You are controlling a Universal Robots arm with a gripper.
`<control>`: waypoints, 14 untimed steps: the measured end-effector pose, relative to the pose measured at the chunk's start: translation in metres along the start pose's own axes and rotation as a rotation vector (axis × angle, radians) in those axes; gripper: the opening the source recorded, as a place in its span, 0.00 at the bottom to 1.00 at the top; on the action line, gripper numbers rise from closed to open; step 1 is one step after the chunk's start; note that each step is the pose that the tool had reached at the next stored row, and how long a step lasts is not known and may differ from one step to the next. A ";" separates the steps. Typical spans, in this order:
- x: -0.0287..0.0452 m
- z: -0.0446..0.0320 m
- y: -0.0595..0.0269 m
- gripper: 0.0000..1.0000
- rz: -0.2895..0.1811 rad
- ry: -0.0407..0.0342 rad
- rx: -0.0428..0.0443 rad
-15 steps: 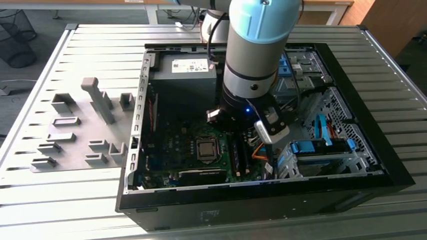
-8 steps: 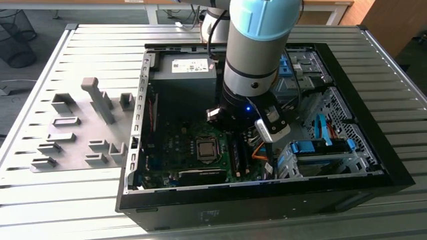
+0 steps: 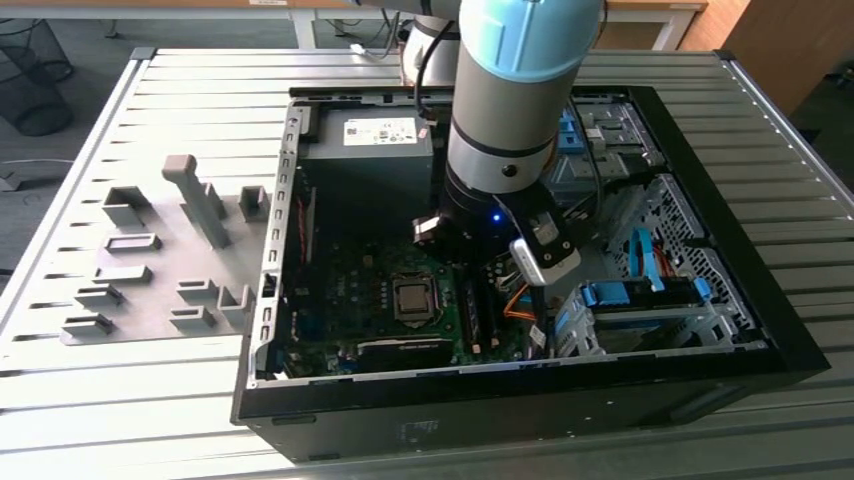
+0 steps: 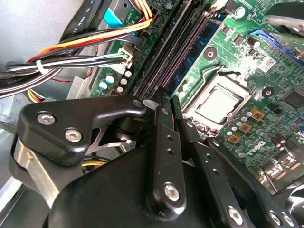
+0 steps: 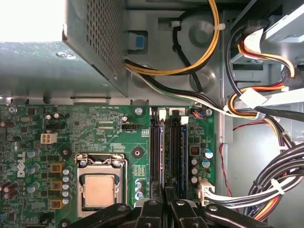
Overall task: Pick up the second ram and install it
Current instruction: 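Insert the second ram into the second slot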
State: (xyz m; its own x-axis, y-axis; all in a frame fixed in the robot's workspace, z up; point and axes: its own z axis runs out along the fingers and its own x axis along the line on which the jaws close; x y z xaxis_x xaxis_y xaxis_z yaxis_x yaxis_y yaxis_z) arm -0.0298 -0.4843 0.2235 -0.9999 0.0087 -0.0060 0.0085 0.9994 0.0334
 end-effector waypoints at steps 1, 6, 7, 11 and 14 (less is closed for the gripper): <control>0.0000 0.0002 -0.0001 0.14 0.000 0.0000 0.0000; 0.0000 0.0011 -0.0006 0.14 0.001 0.0000 -0.0001; 0.0000 0.0013 -0.0007 0.14 0.001 0.0001 0.0001; 0.0000 0.0022 -0.0009 0.14 0.001 0.0001 -0.0001; 0.0000 0.0031 -0.0010 0.14 0.001 0.0002 0.0000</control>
State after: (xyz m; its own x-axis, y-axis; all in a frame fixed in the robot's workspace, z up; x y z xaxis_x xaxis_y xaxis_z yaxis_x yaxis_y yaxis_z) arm -0.0298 -0.4851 0.2203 -0.9999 0.0100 -0.0057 0.0098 0.9994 0.0334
